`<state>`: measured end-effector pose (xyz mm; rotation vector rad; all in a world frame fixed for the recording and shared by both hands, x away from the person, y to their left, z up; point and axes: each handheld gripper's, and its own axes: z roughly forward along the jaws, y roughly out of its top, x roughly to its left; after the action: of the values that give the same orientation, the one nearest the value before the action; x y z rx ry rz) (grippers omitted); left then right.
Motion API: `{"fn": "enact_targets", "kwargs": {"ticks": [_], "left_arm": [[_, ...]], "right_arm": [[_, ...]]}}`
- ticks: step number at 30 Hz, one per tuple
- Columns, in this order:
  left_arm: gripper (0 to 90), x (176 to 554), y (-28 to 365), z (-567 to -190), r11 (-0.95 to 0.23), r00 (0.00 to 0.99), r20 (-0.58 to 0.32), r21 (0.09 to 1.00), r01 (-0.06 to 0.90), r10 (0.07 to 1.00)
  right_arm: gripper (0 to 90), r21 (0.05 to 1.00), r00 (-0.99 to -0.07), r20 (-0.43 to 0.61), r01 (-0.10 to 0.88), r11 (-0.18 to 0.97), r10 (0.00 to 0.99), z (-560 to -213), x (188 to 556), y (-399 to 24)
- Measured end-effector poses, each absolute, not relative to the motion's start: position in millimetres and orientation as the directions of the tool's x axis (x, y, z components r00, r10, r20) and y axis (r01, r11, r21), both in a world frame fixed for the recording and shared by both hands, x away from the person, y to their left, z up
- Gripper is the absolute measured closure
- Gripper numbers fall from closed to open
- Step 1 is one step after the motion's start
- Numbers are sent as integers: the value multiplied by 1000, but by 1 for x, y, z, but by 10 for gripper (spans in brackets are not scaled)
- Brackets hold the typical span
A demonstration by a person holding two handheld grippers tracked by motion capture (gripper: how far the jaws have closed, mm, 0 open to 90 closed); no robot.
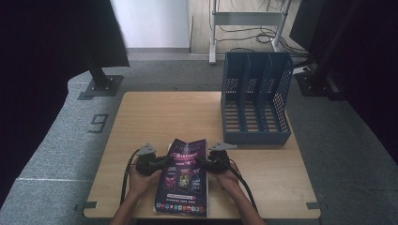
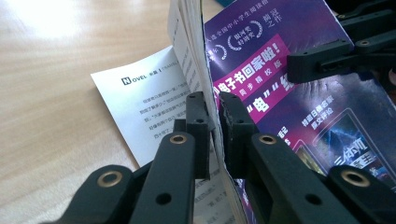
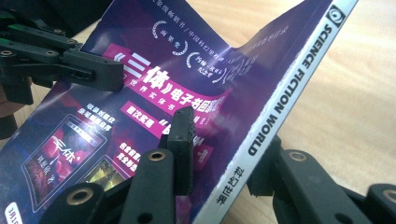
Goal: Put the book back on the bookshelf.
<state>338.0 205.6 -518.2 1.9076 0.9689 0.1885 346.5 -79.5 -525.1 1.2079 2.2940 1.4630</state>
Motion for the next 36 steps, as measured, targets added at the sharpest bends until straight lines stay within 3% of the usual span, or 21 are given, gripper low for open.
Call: {"fn": "enact_targets", "kwargs": {"ticks": [11, 24, 36], "left_arm": [[852, 333, 202, -492, -203, 693, -217, 859, 470, 688], [862, 338, 199, -448, -173, 712, -163, 911, 375, 683], [868, 340, 198, -410, -126, 731, -123, 953, 276, 671]], "right_arm": [[690, 887, -695, 165, 415, 203, 699, -497, 336, -84], [725, 935, -684, 104, 315, 164, 722, -460, 336, -89], [743, 979, -674, 18, 163, 125, 739, -428, 333, -91]]}}
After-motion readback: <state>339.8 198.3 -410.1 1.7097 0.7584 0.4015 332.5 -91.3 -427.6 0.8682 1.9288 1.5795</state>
